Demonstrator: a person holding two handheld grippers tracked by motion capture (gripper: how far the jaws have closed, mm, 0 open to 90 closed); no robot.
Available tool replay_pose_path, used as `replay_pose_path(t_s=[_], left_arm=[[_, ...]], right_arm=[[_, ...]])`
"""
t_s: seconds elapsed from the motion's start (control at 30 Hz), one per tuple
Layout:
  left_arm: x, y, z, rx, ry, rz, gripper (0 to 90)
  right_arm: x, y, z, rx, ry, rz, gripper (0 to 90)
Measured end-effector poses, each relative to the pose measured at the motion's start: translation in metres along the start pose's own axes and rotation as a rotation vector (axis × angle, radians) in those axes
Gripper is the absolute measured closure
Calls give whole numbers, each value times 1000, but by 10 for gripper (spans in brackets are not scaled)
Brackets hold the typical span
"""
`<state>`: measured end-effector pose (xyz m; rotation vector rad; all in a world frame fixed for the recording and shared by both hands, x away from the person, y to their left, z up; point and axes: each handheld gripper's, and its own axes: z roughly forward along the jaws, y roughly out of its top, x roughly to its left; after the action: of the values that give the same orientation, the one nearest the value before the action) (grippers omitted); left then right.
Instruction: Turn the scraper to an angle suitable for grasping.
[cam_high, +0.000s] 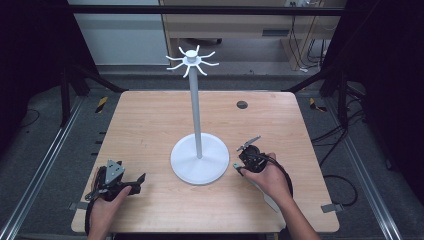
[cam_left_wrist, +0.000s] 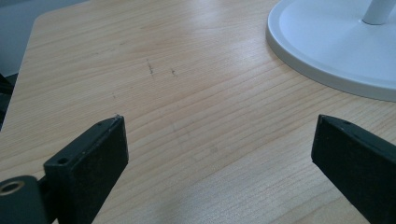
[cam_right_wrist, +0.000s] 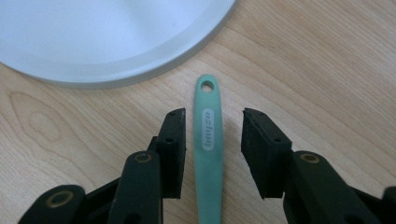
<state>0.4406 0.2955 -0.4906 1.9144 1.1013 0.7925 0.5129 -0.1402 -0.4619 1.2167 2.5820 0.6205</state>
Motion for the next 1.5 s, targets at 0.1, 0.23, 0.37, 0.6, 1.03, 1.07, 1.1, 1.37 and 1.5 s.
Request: replay_pose_path(t_s=[0.1, 0.23, 0.37, 0.6, 1.03, 1.07, 1.1, 1.37, 1.5], left_arm=[[0, 0, 0, 0, -2, 0, 33], [0, 0, 0, 3, -4, 4, 33], [-1, 0, 0, 3, -6, 4, 33], [-2, 0, 1, 7, -10, 13, 33], [-3, 0, 1, 14, -10, 22, 32], [-3, 0, 2, 12, -9, 20, 33], [-4, 0, 2, 11, -9, 20, 32], [-4, 1, 2, 14, -10, 24, 33], [-4, 1, 2, 15, -10, 24, 32]], right_arm=[[2, 4, 3, 29, 1, -14, 598], [2, 5, 7, 54, 0, -24, 608], [1, 8, 8, 79, 2, -22, 627], [-1, 13, 10, 117, 11, -15, 646], [-1, 16, 16, 154, 21, -24, 691], [-1, 16, 17, 156, 19, -26, 697], [-1, 17, 17, 157, 23, -23, 705], [-2, 18, 17, 169, 23, -31, 734], [0, 19, 18, 178, 18, -31, 739]])
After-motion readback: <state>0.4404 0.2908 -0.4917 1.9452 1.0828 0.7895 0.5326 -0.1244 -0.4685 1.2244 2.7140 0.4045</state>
